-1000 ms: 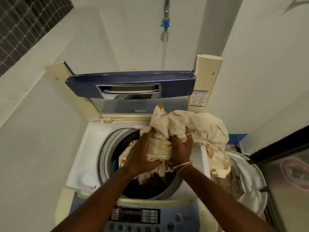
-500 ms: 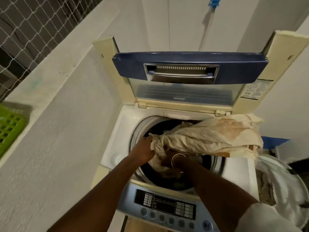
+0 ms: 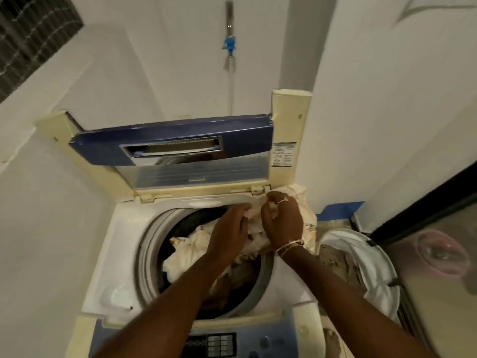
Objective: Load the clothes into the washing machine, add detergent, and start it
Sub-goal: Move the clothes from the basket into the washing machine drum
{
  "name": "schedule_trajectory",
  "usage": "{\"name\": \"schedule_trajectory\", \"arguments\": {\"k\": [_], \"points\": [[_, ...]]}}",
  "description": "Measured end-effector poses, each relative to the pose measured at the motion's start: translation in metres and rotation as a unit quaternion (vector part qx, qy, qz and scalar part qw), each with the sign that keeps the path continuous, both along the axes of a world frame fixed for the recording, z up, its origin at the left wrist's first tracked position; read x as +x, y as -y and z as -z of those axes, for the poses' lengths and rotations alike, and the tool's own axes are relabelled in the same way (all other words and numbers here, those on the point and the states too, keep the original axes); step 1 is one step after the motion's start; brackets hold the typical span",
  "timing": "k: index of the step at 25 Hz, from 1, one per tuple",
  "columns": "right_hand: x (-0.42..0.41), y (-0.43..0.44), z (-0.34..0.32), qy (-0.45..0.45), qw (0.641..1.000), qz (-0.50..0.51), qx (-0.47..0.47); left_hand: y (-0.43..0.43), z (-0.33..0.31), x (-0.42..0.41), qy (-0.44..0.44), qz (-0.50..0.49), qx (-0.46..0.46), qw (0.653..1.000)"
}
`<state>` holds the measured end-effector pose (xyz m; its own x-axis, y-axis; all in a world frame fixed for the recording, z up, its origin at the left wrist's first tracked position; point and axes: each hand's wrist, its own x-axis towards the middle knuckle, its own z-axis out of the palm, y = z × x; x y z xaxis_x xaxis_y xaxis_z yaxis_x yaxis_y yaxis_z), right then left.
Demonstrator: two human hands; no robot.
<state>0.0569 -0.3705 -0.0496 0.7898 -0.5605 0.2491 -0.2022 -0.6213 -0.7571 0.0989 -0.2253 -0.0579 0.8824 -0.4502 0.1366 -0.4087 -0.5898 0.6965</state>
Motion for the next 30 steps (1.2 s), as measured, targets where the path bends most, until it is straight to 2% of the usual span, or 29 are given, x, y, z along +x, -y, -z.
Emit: {"name": "schedule_trajectory", "arguments": {"k": [2,3,4,5,6,7,8,9,10,11,12,14,16,19,21,24,26,28,30], "points": [[-0.008,0.045,0.007,-0.008,0.993,0.115,0.042,0.045,0.001,-0.004,0.040,0.054,0.011,0.998],[-0.011,0.065,0.012,-0.057,0.978,0.162,0.116,0.067,0.001,-0.007,0.055,0.083,0.022,0.995],[-0.012,0.082,0.022,-0.117,0.946,0.191,0.232,0.083,0.002,-0.011,0.061,0.103,0.044,0.992],[-0.016,0.094,0.030,-0.166,0.888,0.201,0.379,0.096,0.007,-0.016,0.058,0.113,0.074,0.989],[-0.020,0.099,0.036,-0.189,0.804,0.181,0.534,0.106,0.011,-0.020,0.047,0.114,0.107,0.987],[-0.023,0.100,0.039,-0.194,0.724,0.151,0.644,0.112,0.016,-0.022,0.037,0.107,0.137,0.984],[-0.027,0.102,0.043,-0.180,0.693,0.137,0.685,0.117,0.019,-0.024,0.032,0.099,0.154,0.983],[-0.027,0.101,0.046,-0.156,0.710,0.147,0.671,0.119,0.021,-0.023,0.036,0.094,0.149,0.984],[-0.025,0.099,0.047,-0.133,0.759,0.153,0.619,0.119,0.020,-0.022,0.041,0.092,0.127,0.987],[-0.023,0.096,0.045,-0.110,0.824,0.173,0.528,0.118,0.019,-0.021,0.045,0.096,0.094,0.990],[-0.022,0.090,0.038,-0.054,0.871,0.186,0.451,0.115,0.016,-0.021,0.046,0.100,0.062,0.992],[-0.020,0.068,0.013,0.103,0.900,0.156,0.393,0.097,0.007,-0.019,0.052,0.095,0.012,0.994],[-0.018,0.035,-0.006,0.166,0.919,0.041,0.354,0.066,-0.001,-0.015,0.065,0.064,-0.018,0.996],[-0.002,-0.020,-0.002,0.133,0.949,-0.111,0.263,-0.002,-0.001,-0.002,0.077,0.014,0.007,0.997],[0.015,-0.053,0.018,0.063,0.964,-0.180,0.183,-0.054,0.010,0.006,0.056,-0.013,0.079,0.995],[0.041,-0.096,0.063,-0.129,0.941,-0.306,0.060,-0.122,0.038,0.014,-0.046,-0.084,0.251,0.963],[0.049,-0.114,0.088,-0.309,0.886,-0.344,-0.024,-0.155,0.058,0.013,-0.155,-0.082,0.315,0.933],[0.051,-0.123,0.121,-0.427,0.832,-0.345,-0.085,-0.174,0.069,0.007,-0.220,-0.033,0.325,0.919],[0.042,-0.123,0.152,-0.473,0.804,-0.337,-0.128,-0.175,0.075,0.002,-0.245,0.029,0.291,0.924]]}}
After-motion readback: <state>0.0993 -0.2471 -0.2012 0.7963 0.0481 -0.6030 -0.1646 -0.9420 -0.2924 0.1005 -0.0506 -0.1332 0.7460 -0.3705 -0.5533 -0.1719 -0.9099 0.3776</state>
